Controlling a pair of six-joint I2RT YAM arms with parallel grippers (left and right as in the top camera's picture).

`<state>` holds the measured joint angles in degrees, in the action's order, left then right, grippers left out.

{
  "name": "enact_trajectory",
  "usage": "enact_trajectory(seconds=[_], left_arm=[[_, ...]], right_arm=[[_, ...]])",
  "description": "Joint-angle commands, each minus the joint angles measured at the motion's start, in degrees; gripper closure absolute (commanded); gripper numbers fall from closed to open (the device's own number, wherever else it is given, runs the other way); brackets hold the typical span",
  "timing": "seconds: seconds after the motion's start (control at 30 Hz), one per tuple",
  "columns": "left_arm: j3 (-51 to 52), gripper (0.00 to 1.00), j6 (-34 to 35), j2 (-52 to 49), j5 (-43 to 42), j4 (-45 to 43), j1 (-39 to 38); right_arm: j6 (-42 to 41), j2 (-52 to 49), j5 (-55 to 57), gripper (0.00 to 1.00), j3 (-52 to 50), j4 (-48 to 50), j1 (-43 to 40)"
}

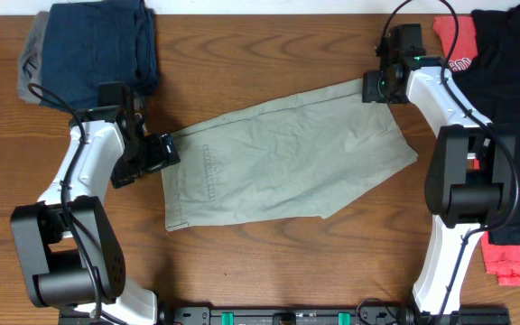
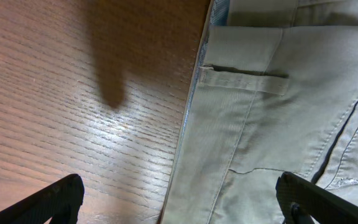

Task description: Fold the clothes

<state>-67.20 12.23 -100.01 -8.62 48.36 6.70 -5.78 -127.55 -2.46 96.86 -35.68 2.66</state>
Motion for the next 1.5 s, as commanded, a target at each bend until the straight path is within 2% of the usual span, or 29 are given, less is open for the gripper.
enact_trajectory(seconds=[0.0,0.4,0.57,0.67,1.47], left_arm=[[0.2,0.0,0.6,0.0,0.1,0.2,0.1],[0.2,0.0,0.6,0.0,0.1,0.2,0.1],[0.2,0.0,0.6,0.0,0.1,0.2,0.1],[0.2,0.0,0.6,0.0,0.1,0.2,0.1],[0.2,0.0,0.6,0.0,0.1,0.2,0.1]], right_arm=[[0.1,-2.4,-1.0,0.46,-0.1,0.0,0.4],[0.1,-3.2,-1.4,0.68,1.9,-0.8,0.4],[-2.3,-3.2,0.7,0.9,4.2,-2.7,0.4],[-2.9,-3.2,0.7,0.98,5.5,-3.7,0.4],[-7.5,1.3,1.3,0.99,6.2,-2.6,1.9]])
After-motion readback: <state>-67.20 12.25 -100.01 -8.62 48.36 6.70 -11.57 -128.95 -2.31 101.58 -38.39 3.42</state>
